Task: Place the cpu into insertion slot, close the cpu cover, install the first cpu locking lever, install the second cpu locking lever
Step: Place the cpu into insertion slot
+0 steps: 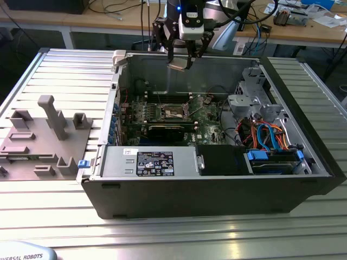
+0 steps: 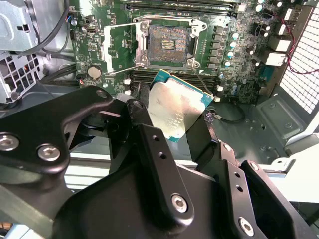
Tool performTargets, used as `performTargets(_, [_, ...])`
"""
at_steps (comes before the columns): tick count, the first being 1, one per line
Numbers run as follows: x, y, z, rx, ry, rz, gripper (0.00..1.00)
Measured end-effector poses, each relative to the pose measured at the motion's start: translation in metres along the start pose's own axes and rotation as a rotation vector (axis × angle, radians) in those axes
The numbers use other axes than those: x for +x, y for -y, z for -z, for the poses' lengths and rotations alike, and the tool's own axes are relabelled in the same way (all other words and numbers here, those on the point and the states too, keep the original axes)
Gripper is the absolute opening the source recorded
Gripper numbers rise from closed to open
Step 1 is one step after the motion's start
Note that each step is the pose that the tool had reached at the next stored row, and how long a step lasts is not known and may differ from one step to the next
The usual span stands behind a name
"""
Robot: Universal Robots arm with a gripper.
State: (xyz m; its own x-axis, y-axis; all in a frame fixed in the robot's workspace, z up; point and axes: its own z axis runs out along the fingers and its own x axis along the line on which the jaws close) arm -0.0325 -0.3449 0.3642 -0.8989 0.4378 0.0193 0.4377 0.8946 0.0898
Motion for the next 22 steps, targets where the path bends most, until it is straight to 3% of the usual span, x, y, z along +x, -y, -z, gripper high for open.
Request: performTargets(22, [0.0000,0.0000,-0.0001,-0.0004,0.0016,-0.018,0.54])
